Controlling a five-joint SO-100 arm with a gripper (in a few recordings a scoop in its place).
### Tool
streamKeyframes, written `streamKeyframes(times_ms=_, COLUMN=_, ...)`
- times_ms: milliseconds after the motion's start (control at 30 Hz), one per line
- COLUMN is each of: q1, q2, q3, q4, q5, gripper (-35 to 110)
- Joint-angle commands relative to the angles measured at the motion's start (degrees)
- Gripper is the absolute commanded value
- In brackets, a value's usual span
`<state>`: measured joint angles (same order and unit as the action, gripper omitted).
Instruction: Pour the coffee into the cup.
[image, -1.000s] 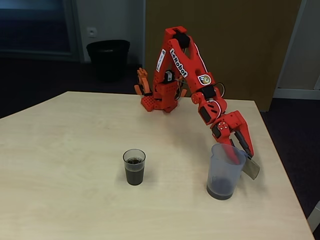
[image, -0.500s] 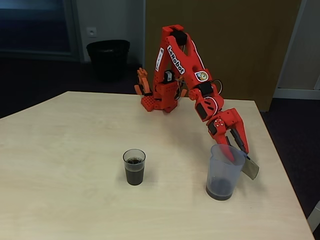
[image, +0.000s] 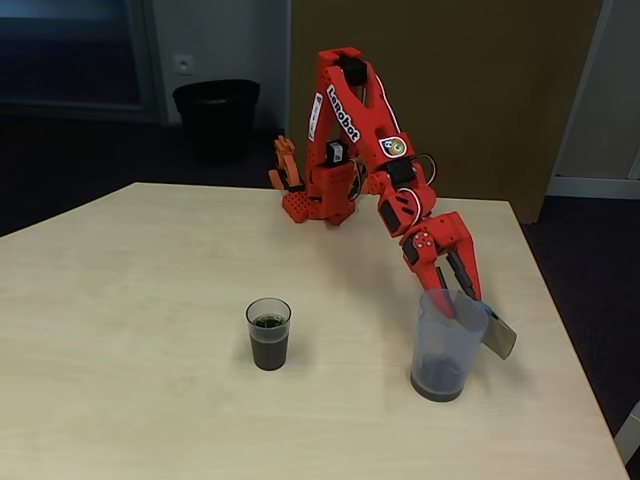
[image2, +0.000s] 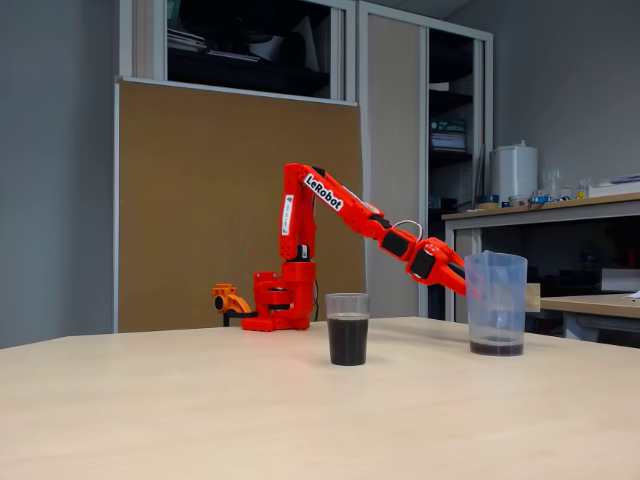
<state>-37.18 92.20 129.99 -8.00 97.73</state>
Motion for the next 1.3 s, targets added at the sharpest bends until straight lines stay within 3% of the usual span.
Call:
streamKeyframes(times_ms=0, q1=-0.8, q2=4.9, q3=1.8, q4=-0.7, q5=1.7, gripper=13)
streamKeyframes(times_ms=400, q1=-1.5, q2=15.5, q3=14.9, q4=-2.9, q5=5.4, gripper=10)
streamKeyframes(times_ms=533, q1=-1.6, q2=21.1, q3=20.8, q4=-3.8, q5=2.4, gripper=6)
streamKeyframes(times_ms=633, q1=-1.1, q2=26.8, q3=25.6, q4=-3.9, q5=-4.7, gripper=0)
streamKeyframes(times_ms=967, q1=4.6, q2=47.7, q3=43.2, q4=-9.2, q5=-38.7, gripper=0)
streamKeyframes(times_ms=1267, q1=16.1, q2=58.0, q3=47.3, q4=8.7, q5=-72.5, gripper=0)
